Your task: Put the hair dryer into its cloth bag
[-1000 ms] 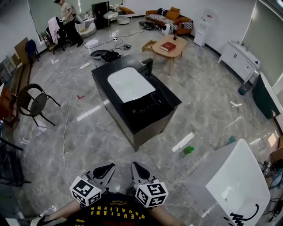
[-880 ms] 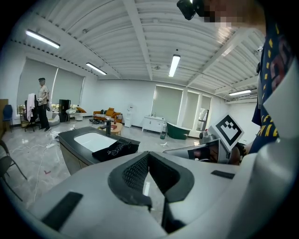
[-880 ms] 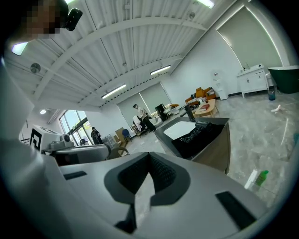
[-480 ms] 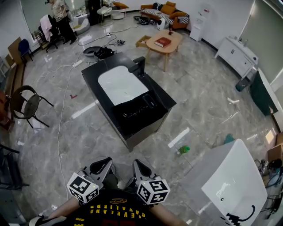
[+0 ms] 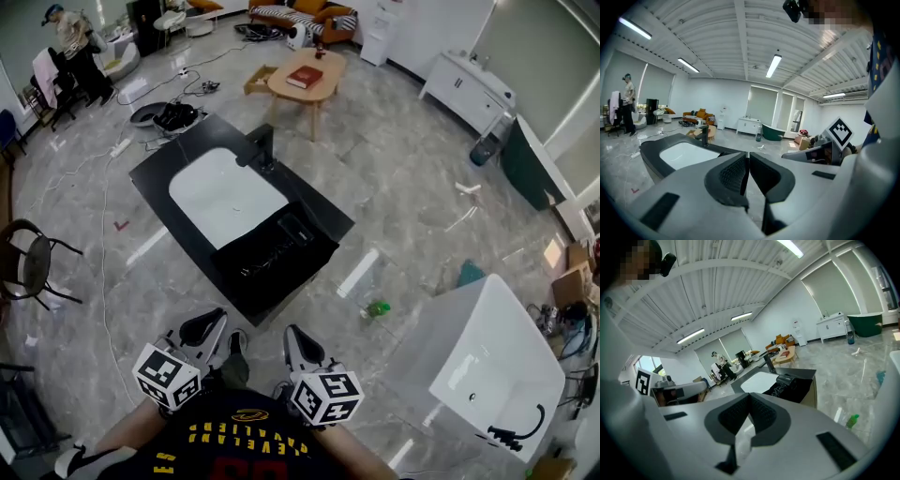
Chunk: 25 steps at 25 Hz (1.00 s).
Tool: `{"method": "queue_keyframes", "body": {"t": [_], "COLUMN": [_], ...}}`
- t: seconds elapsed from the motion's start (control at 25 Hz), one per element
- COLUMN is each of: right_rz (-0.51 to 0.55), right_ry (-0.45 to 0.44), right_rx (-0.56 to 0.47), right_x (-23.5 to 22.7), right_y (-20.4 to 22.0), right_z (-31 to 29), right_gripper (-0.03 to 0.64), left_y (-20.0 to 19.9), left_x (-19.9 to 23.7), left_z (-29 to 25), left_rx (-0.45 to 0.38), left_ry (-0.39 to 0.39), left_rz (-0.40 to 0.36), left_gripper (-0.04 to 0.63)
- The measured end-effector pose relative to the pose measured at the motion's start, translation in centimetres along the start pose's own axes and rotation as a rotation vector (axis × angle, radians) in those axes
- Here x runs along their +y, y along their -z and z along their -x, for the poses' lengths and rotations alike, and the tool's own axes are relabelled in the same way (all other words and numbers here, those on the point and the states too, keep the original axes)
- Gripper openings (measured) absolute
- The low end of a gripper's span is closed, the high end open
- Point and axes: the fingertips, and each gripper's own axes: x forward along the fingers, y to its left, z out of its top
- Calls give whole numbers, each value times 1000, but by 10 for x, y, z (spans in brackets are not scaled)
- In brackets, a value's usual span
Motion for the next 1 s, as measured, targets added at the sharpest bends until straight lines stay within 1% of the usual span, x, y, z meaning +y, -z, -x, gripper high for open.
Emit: {"method": "queue_keyframes", "body": {"t": [0.12, 0.28, 0.4, 0.52, 0.56, 0.68, 0.8, 0.92, 1.0], "right_rz": [-4, -44, -67, -83, -91, -122, -142, -163, -159], "right_ry": [55, 149, 210, 262, 278, 319, 344, 358, 355], "right_rx": [-16, -15, -11, -2, 1, 8, 9, 4, 8], "right_x": [3, 5, 2, -2, -5, -15, -26, -38, -41], "right_y": [-17, -30, -35, -32, -30, -25, -23, -28, -31], "right_z": [-30, -55, -70, -82, -85, -89, -91, -92, -94], "right_gripper": [8, 8, 8, 8, 8, 8, 8, 8, 8], "left_y": [-3, -1, 2, 14, 19, 38, 60, 83, 100], "left_x": [31, 70, 95, 115, 120, 127, 126, 117, 111], "left_z": [-31, -65, -91, -120, -130, -158, -185, -211, -226], "left_rx": [47, 111, 140, 179, 194, 246, 308, 388, 446], "left_ry": [80, 176, 213, 244, 255, 285, 320, 357, 370], "left_rz": [-48, -56, -73, -82, -85, -97, -116, -146, -167], "left_gripper": [5, 5, 5, 8, 19, 67, 97, 119, 153]}}
